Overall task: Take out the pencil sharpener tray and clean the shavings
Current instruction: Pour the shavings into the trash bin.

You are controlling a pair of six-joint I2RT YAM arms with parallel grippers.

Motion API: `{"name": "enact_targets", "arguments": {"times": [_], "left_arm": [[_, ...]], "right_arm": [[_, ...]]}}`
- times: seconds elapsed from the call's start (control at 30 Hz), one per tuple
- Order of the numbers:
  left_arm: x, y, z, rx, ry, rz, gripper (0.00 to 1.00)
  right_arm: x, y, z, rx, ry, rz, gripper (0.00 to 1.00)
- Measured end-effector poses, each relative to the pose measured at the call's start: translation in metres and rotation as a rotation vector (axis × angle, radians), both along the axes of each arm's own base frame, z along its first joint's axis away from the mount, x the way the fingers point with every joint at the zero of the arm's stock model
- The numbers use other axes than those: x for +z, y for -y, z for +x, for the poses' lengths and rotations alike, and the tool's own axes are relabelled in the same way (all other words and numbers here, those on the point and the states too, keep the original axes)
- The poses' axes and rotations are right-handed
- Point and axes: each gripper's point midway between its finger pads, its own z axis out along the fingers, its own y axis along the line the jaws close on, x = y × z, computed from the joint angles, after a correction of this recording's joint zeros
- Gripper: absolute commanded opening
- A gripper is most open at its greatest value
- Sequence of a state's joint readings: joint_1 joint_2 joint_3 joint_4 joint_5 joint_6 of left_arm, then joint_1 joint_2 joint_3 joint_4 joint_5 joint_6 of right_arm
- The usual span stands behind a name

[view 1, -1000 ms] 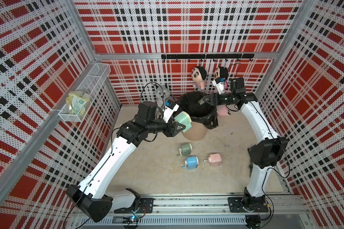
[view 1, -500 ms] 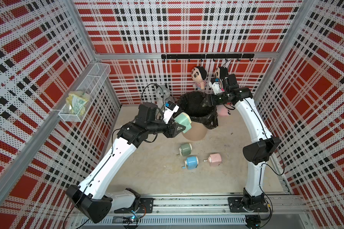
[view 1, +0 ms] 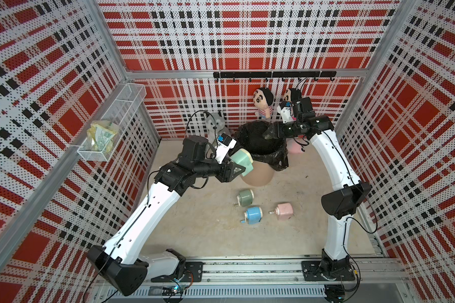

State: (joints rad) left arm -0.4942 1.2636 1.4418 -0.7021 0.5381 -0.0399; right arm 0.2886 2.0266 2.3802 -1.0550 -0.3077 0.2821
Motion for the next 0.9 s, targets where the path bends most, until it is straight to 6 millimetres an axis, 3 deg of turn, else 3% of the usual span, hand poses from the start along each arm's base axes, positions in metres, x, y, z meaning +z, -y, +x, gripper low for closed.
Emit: {"name": "enact_targets", "arguments": {"times": [0.2, 0.47, 0.7, 0.77, 0.9], "left_arm": [[0.008, -0.003, -0.007, -0.002, 0.018, -0.017, 0.48], [0.012, -0.005, -0.018, -0.012, 0.034, -0.035, 0.49], [0.019, -0.006, -0.023, -0.018, 0.053, -0.050, 0.49], [0.021, -0.006, -0.024, -0.020, 0.058, -0.054, 0.49], [0.022, -0.006, -0.026, -0.023, 0.061, -0.058, 0.49]], "right_arm": [[0.024, 0.001, -0.008, -0.019, -0.059, 0.216, 0.47], [0.019, 0.005, -0.018, -0.067, -0.257, 0.407, 0.46], [0.033, 0.009, -0.033, -0.088, -0.379, 0.523, 0.48], [0.028, 0.008, -0.037, -0.090, -0.424, 0.545, 0.48], [-0.010, 0.008, -0.049, -0.136, -0.585, 0.558, 0.48]]}}
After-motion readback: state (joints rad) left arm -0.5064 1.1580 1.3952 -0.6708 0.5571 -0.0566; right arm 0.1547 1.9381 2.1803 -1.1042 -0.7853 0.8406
